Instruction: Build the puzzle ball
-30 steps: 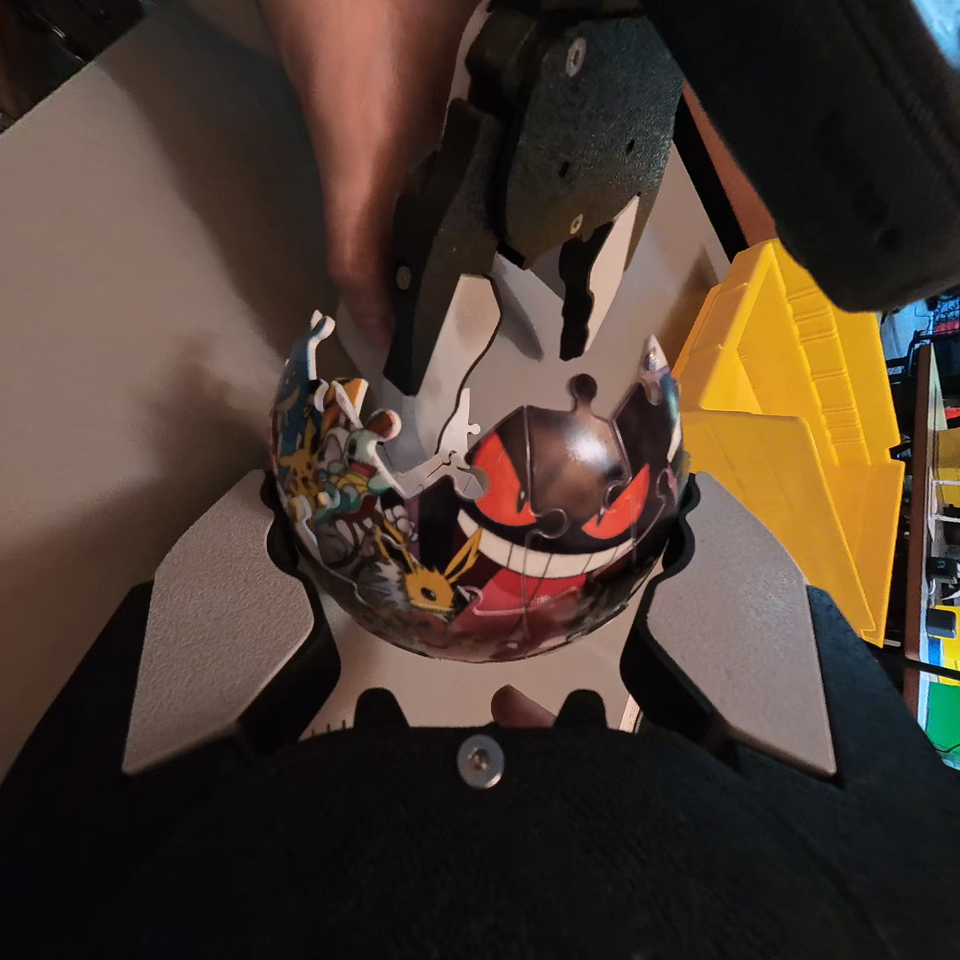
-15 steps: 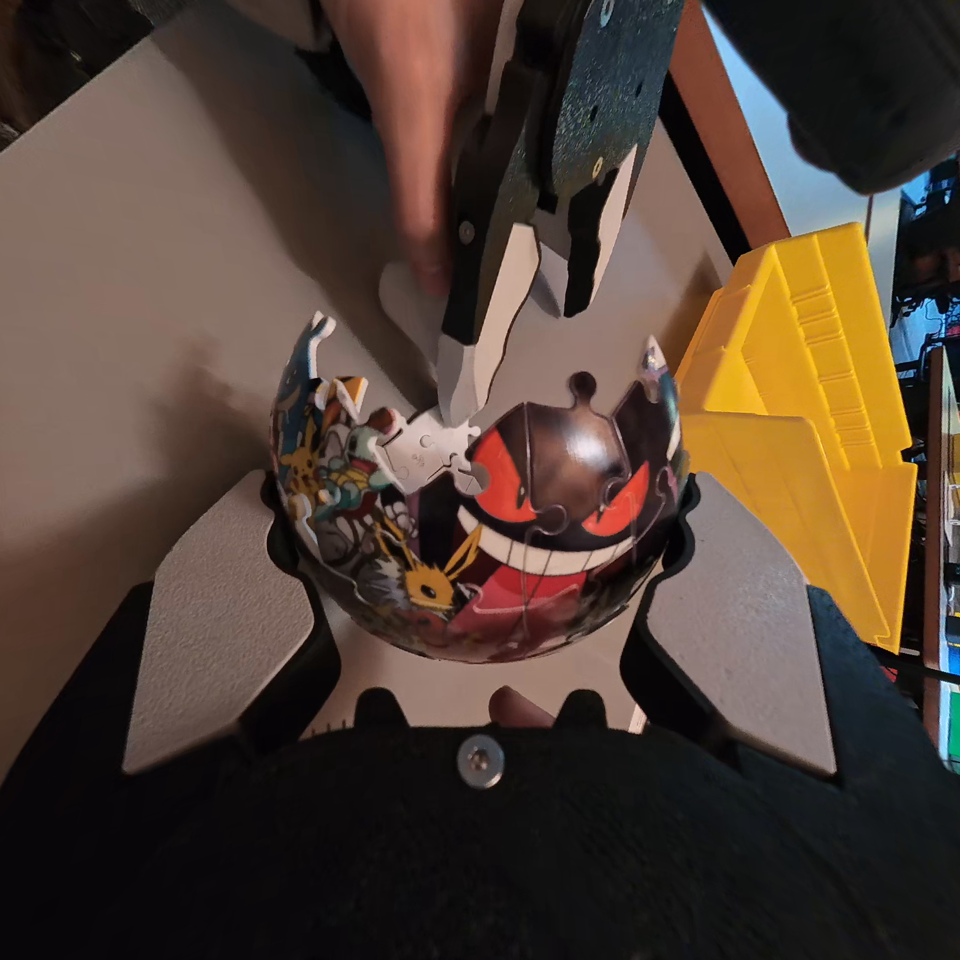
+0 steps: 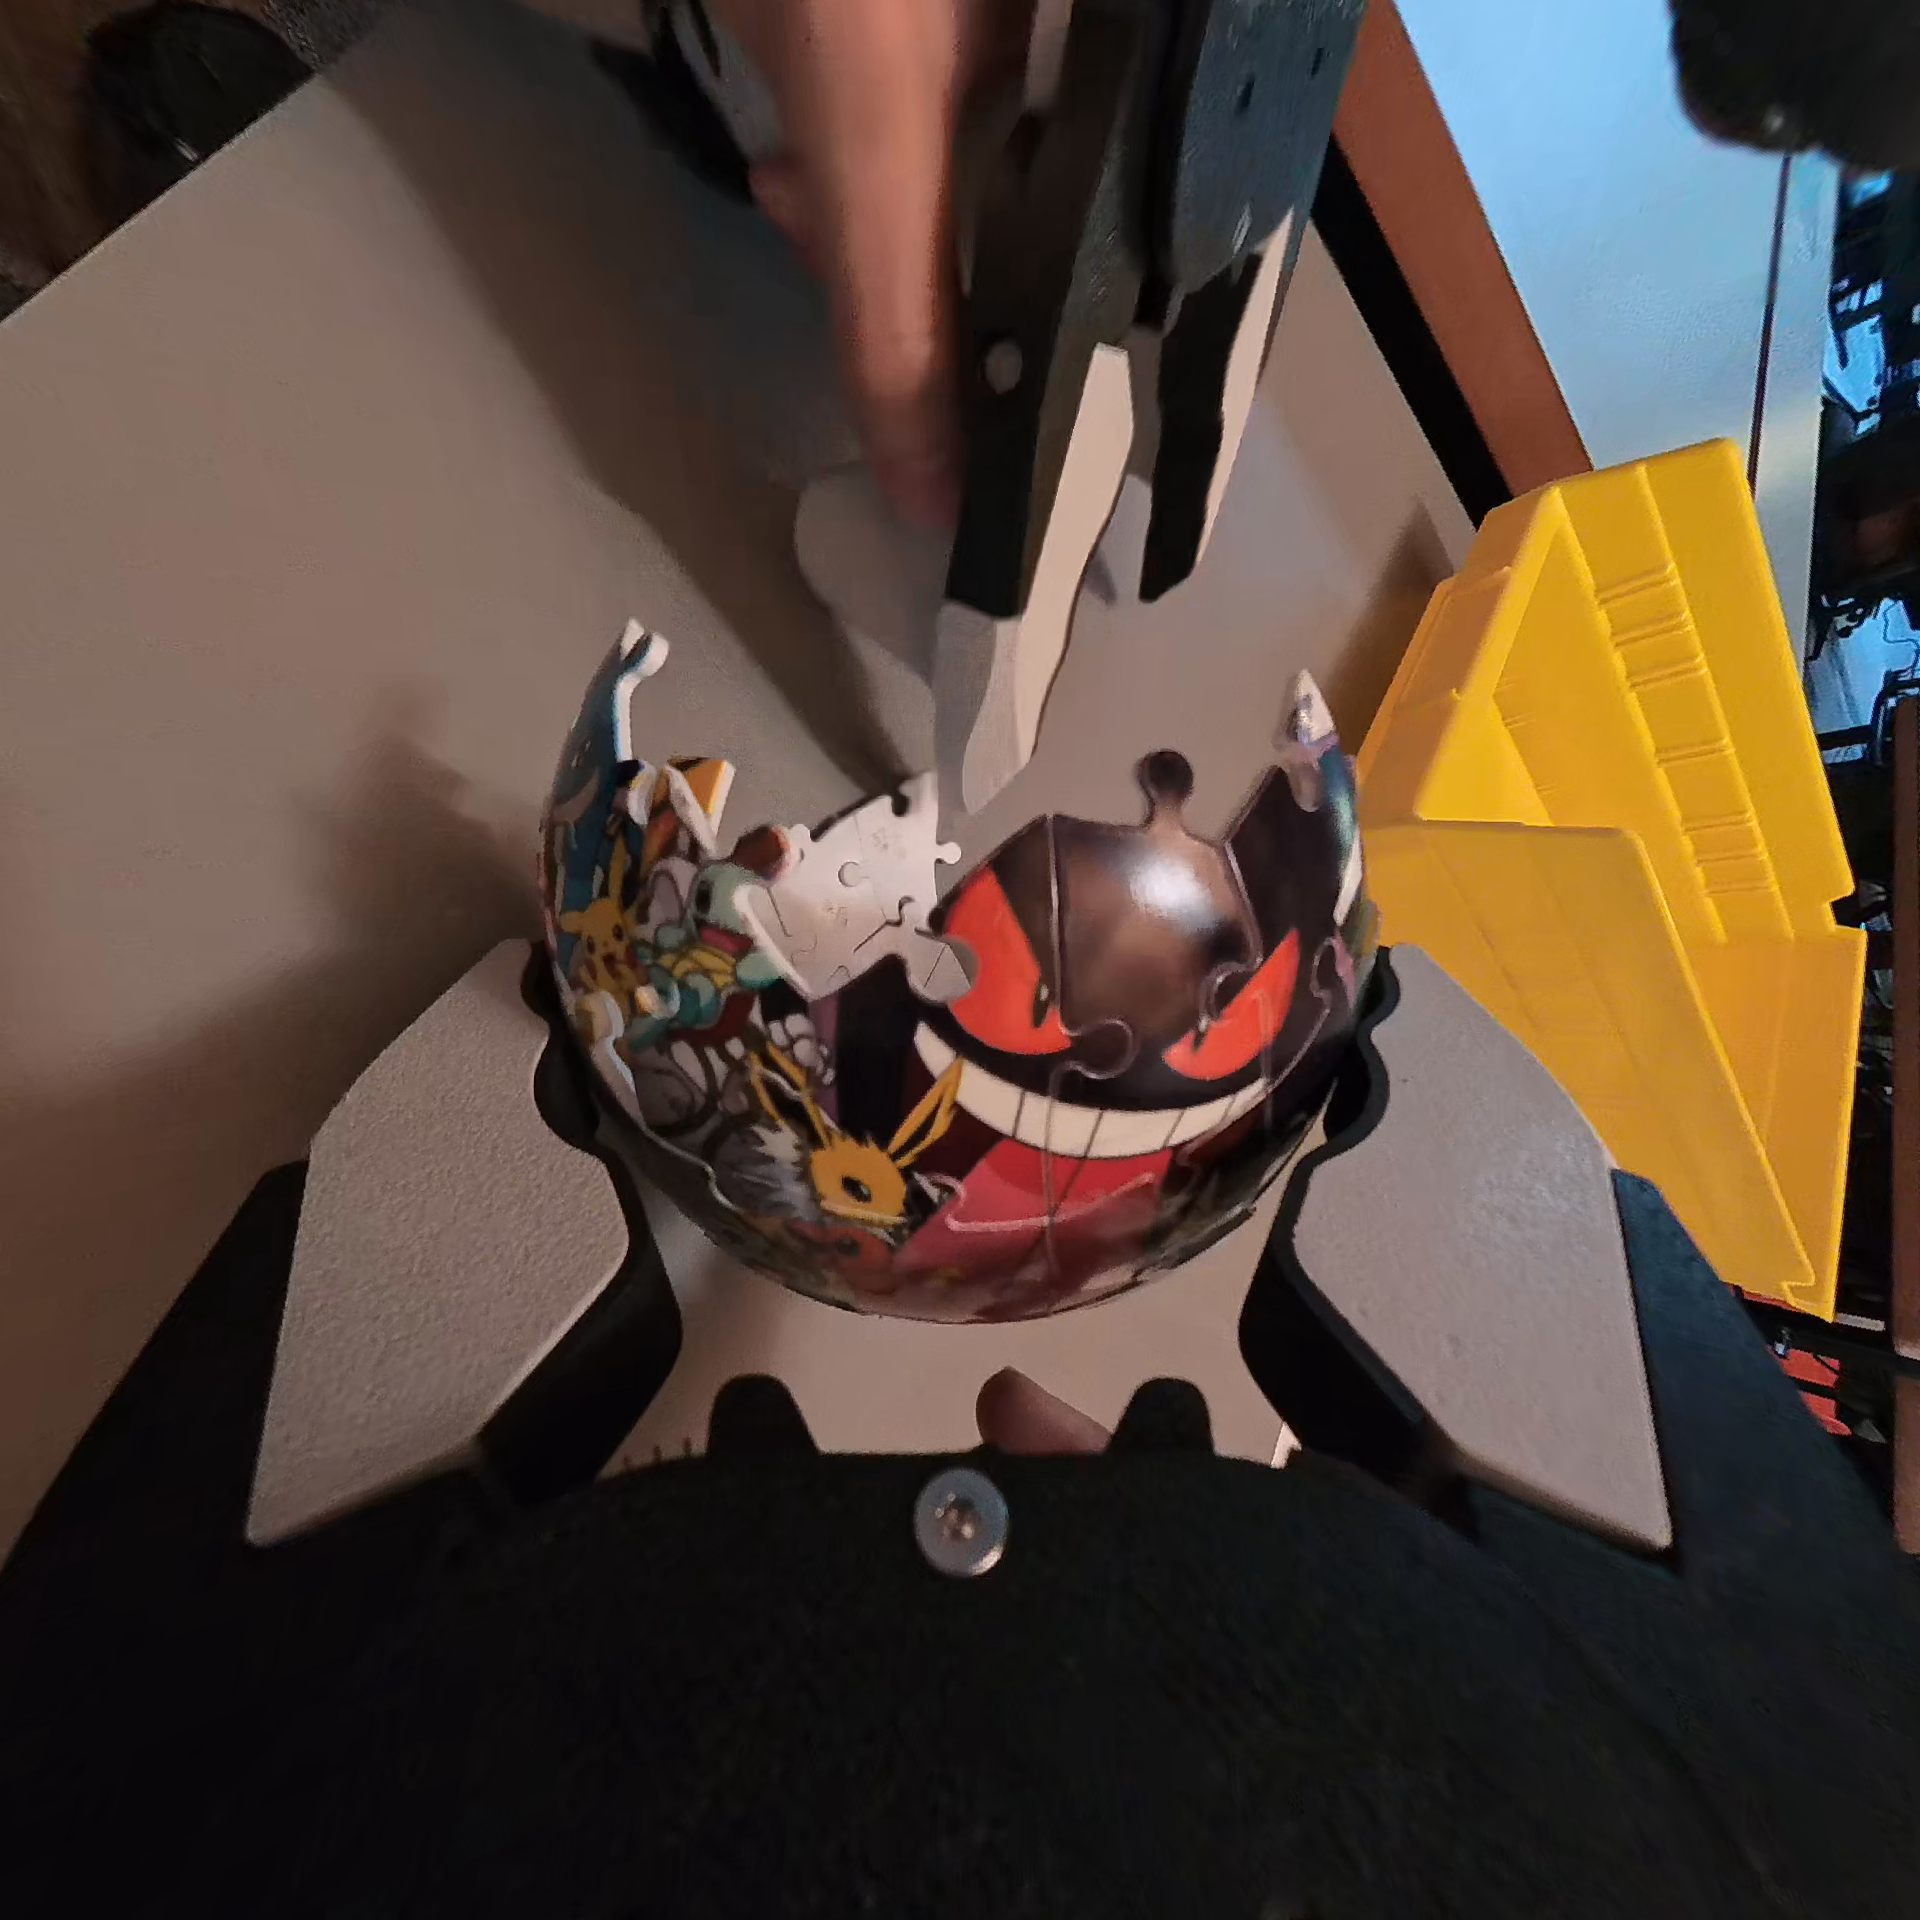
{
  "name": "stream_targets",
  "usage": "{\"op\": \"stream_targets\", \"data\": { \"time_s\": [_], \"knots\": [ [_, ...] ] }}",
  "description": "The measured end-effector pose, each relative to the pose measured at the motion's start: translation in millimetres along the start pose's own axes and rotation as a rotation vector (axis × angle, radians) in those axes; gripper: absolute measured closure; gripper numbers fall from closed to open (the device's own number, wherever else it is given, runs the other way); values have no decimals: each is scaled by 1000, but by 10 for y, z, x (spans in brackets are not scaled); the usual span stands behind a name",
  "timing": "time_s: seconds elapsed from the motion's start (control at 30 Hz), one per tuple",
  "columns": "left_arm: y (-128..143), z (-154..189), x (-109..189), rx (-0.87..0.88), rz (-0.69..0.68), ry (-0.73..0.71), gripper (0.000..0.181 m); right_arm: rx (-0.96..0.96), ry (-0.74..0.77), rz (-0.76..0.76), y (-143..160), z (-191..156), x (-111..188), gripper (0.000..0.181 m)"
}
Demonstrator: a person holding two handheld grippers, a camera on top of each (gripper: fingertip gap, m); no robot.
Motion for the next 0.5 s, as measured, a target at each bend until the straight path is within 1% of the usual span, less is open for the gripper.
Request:
{"op": "stream_targets", "data": {
  "time_s": [0.07, 0.13, 0.3, 0.5],
  "knots": [
    [42, -46, 29, -2, -35, -9, 79, 5, -1, 2, -4, -2, -3, 43],
    [79, -57, -2, -10, -63, -19, 79, 8, -2, 5, -8, -2, -7, 43],
    [62, -27, -52, -8, -55, -15, 77, 27, -8, 0, -4, 33, -20, 43],
    [43, 5, -79, -22, -45, -19, 78, 6, -61, 4, -18, 112, -52, 44]
  ]
}}
Point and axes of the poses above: each gripper's, where its closed fingertips meet, x back along the fingers, y out of its underside, z = x × y across the jaws, the point moved 8 cm from there along x, back along the fingers, and after that the axes turned 4 degrees about -x, right-handed, at the moved point
